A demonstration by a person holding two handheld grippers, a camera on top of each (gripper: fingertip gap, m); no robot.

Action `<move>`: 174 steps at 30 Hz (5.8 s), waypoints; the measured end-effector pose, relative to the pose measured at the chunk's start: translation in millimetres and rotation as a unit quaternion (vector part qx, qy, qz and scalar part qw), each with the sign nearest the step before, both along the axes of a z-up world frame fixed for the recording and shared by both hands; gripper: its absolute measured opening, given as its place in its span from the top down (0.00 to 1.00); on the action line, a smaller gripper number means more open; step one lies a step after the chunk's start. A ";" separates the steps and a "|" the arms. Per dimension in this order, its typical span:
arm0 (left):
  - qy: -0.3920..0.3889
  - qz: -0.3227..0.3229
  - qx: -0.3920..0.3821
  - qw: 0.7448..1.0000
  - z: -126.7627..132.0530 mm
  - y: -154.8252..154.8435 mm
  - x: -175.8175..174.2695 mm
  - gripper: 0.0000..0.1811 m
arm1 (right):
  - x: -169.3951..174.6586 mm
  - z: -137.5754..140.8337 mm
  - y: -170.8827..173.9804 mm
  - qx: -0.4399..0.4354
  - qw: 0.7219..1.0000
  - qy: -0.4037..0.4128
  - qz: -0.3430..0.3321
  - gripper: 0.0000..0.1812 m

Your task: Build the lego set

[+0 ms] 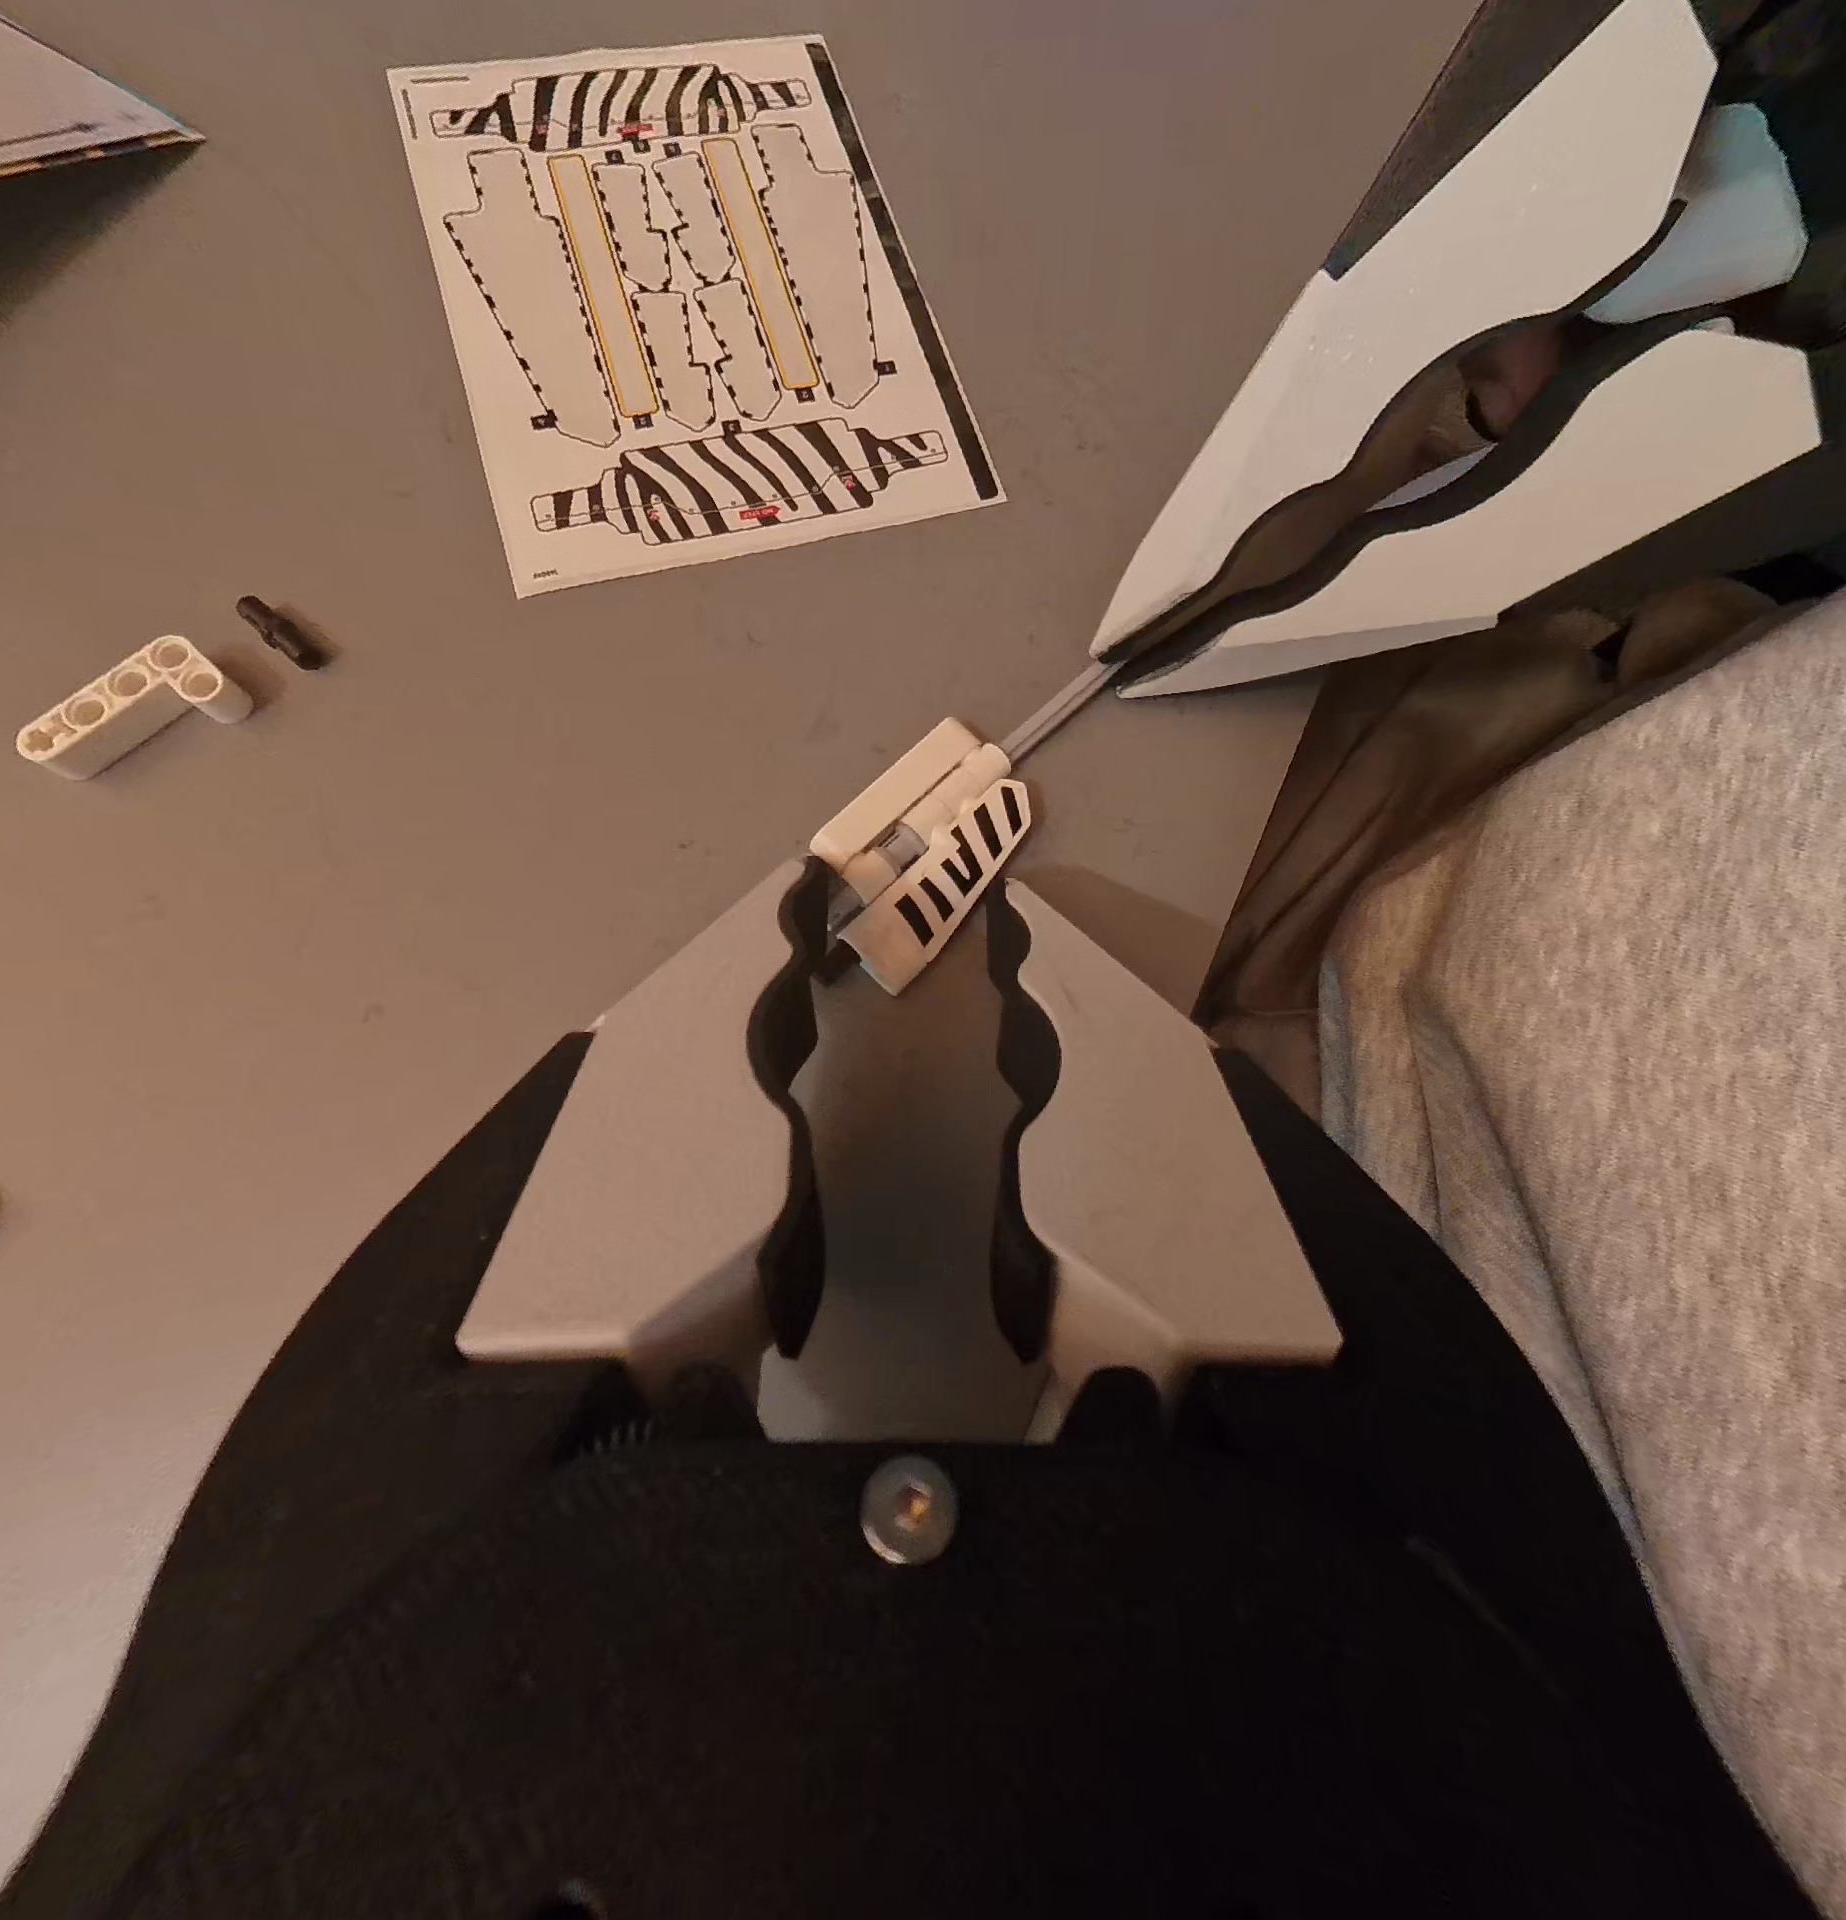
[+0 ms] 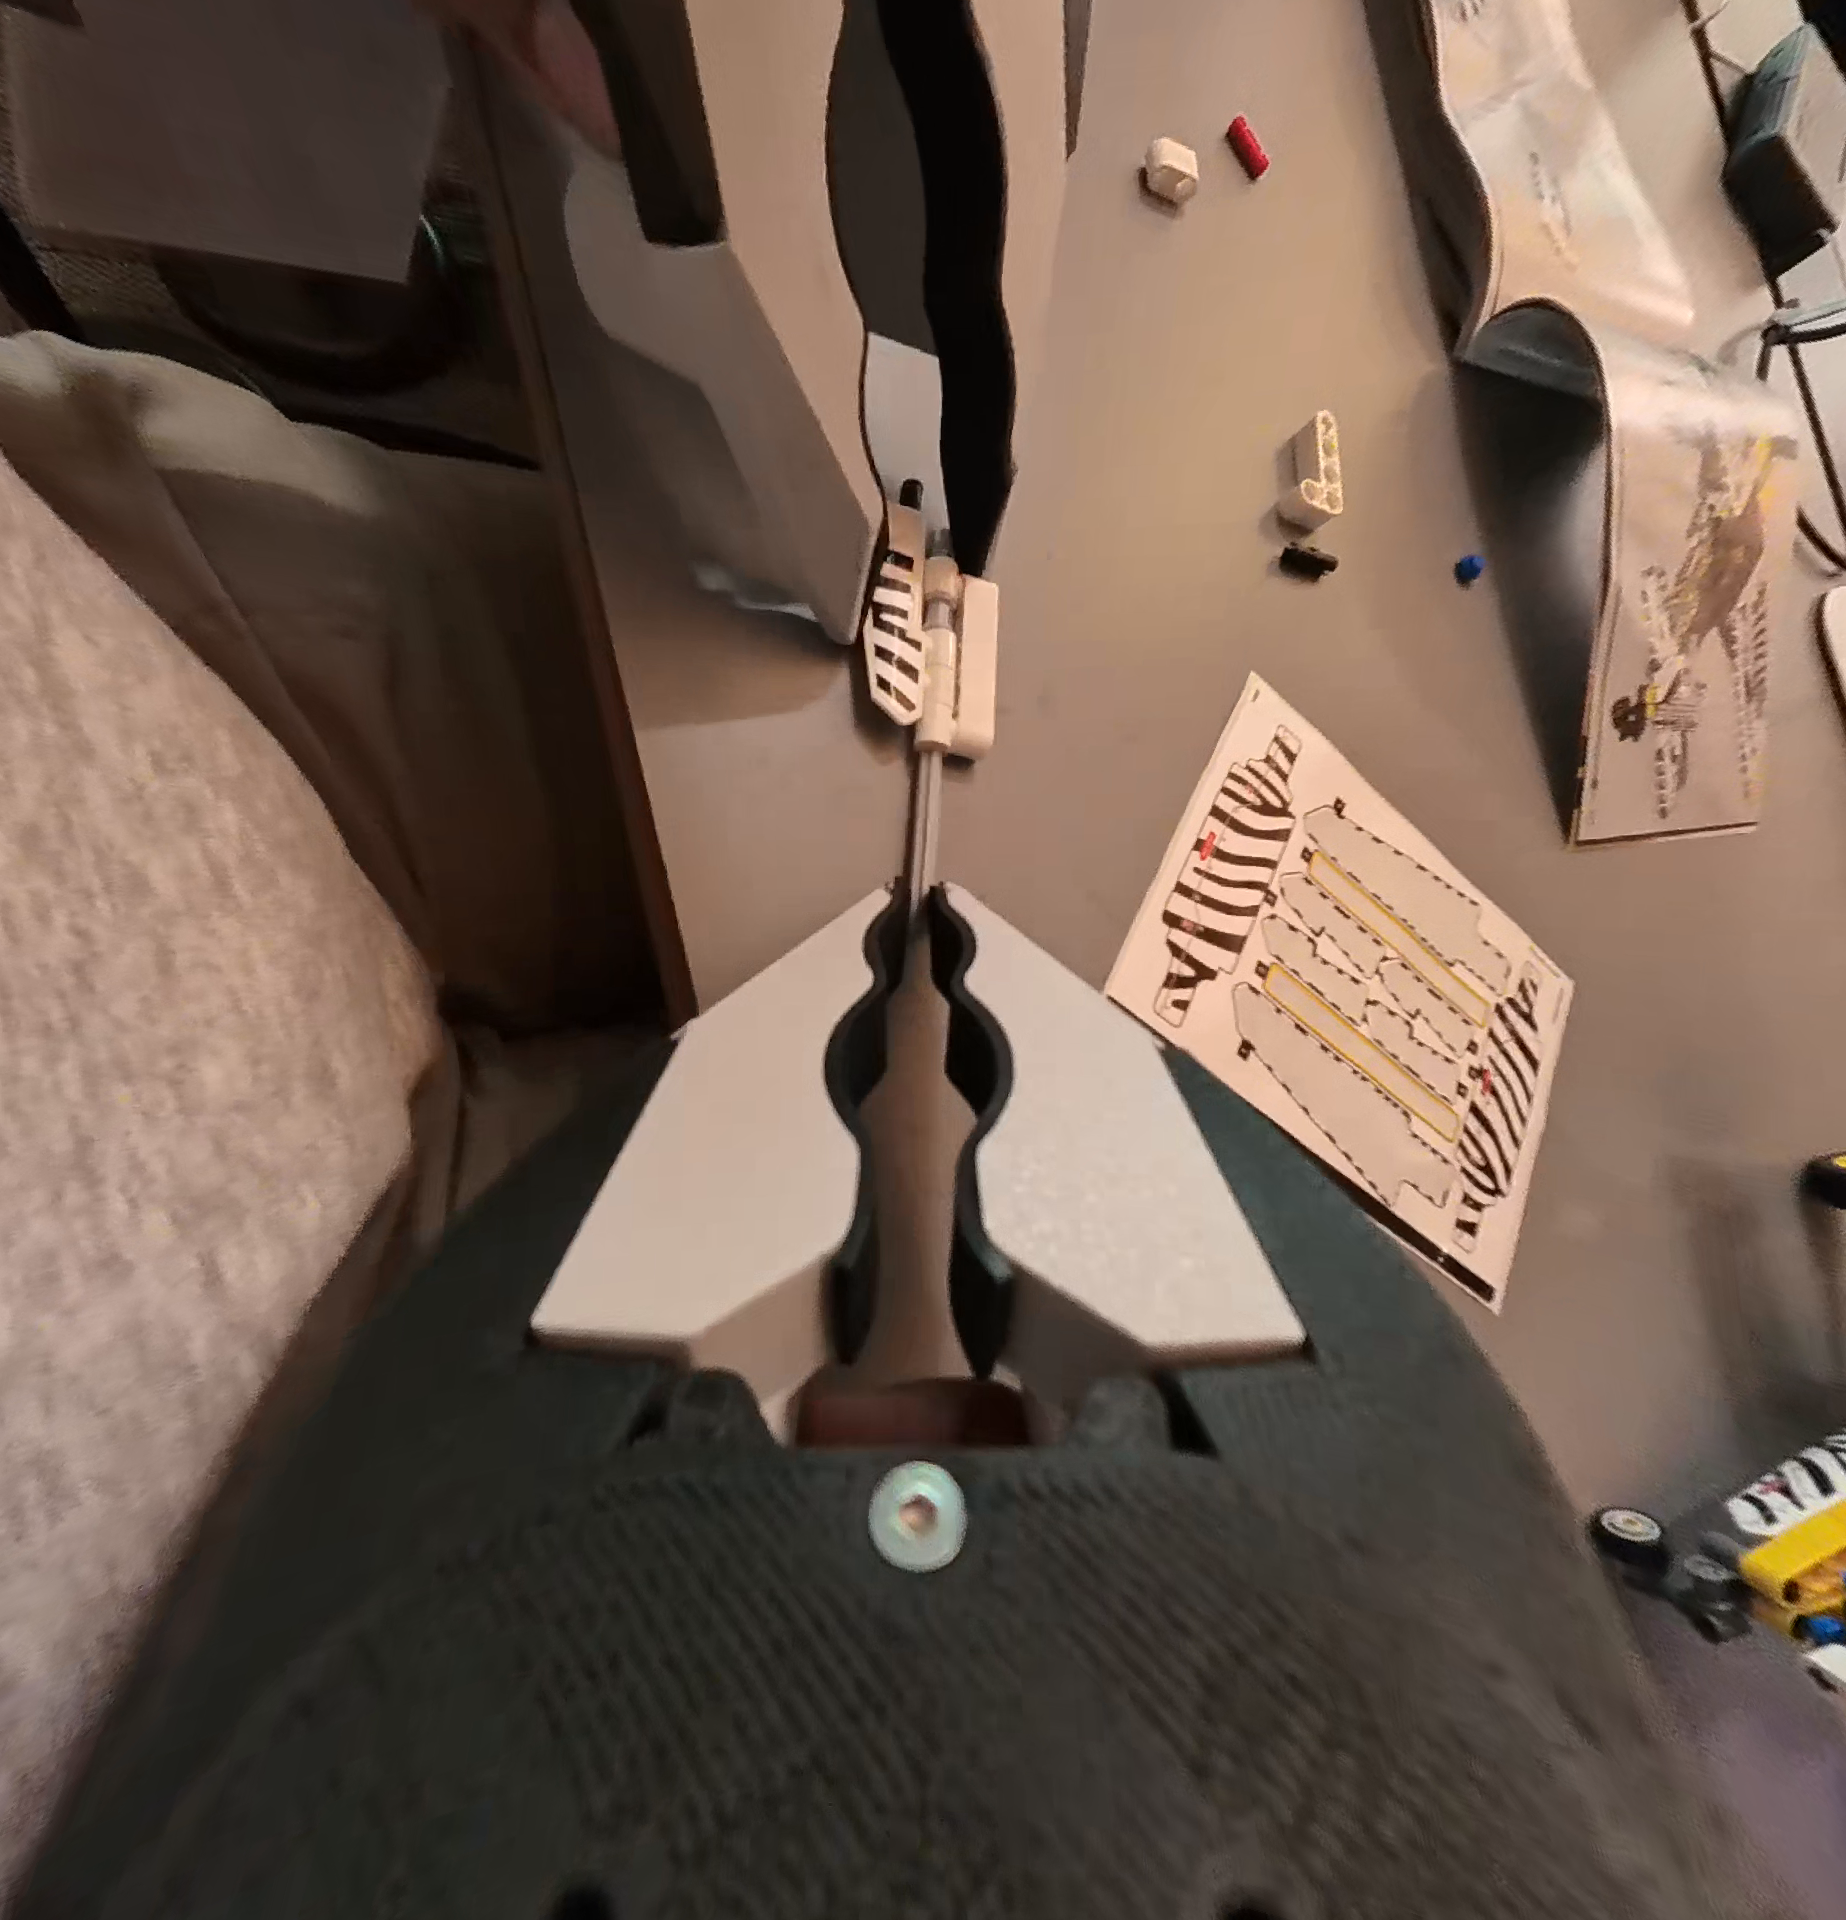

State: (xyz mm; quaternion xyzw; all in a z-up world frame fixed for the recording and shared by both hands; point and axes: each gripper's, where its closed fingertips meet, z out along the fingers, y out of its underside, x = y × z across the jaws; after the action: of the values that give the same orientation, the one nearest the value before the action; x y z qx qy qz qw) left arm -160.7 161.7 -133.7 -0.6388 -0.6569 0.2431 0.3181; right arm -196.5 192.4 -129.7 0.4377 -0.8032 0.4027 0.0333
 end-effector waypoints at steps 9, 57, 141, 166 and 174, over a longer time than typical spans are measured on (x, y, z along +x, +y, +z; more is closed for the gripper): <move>0.000 0.000 -0.001 1.000 0.2 0.7 -0.8 0.84 | 1.4 1.9 0.2 -0.001 1.000 -0.010 -0.002 0.99; -0.003 -0.010 -0.019 1.000 0.7 7.0 -6.7 0.85 | -0.2 0.1 -2.7 0.142 0.966 -0.212 -0.045 1.00; -0.011 -0.042 -0.031 0.999 2.3 7.7 -14.3 0.97 | 7.4 -1.5 -13.8 0.251 0.937 -0.236 0.050 1.00; 0.004 -0.032 -0.084 0.996 8.2 9.8 -8.3 0.86 | 1.3 -0.2 -15.8 0.249 0.927 -0.282 0.005 0.97; 0.029 -0.008 -0.062 0.998 15.5 1.0 -13.0 0.83 | -5.0 17.3 -14.9 0.204 0.934 -0.293 0.008 0.85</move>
State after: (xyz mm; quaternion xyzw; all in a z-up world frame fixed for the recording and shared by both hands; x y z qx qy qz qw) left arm -173.7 162.7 -118.2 -0.6556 -0.6259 0.2989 0.2987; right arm -201.6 177.5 -112.4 0.3043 -0.8386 0.3409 -0.2966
